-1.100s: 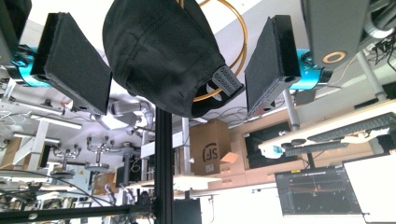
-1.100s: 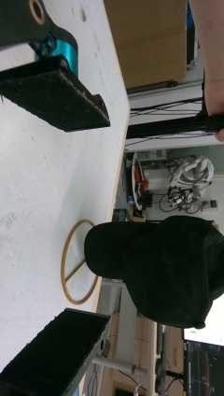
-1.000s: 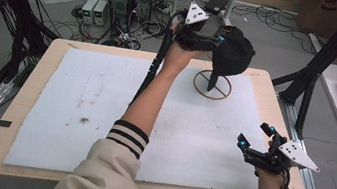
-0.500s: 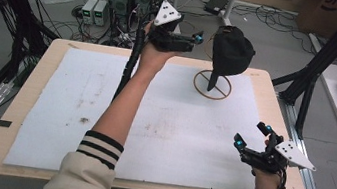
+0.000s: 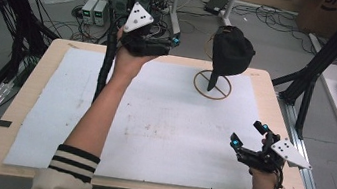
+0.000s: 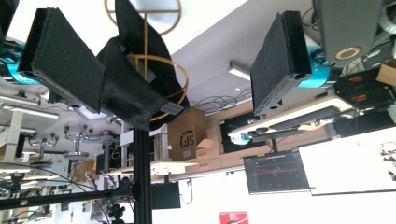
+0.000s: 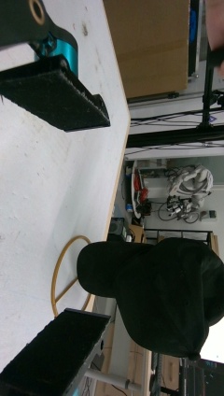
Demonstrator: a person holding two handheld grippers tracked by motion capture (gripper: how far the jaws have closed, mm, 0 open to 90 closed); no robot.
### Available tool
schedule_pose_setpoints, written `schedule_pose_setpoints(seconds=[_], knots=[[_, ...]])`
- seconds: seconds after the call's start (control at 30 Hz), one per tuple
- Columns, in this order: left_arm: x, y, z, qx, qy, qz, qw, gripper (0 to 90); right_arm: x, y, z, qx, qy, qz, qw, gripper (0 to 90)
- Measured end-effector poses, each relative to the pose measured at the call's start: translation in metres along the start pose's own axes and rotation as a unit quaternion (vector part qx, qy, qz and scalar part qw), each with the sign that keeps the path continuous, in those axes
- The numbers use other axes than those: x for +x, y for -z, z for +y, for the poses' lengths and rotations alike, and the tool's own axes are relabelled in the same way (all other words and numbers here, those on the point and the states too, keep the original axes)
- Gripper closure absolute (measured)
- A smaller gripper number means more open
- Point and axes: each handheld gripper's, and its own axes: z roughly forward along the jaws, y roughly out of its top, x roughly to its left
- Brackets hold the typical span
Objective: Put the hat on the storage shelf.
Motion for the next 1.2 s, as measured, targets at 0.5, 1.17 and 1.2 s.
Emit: schedule_pose_setpoints(seconds=[0.5,1.17,1.2], knots=[[0.023,0.077,-0.019,0.005,-0.007,0.044,0.9990,19.0,0.004,-0.004,0.000,0.001,0.001,0.001,1.0000,5.5],[0.042,0.163,-0.064,-0.001,0.020,0.085,0.9961,19.1,0.004,-0.006,0.001,-0.004,-0.002,-0.008,1.0000,5.5],[0.042,0.167,-0.066,-0.002,0.022,0.088,0.9959,19.1,0.004,-0.006,0.001,-0.003,-0.005,-0.009,0.9999,5.5]])
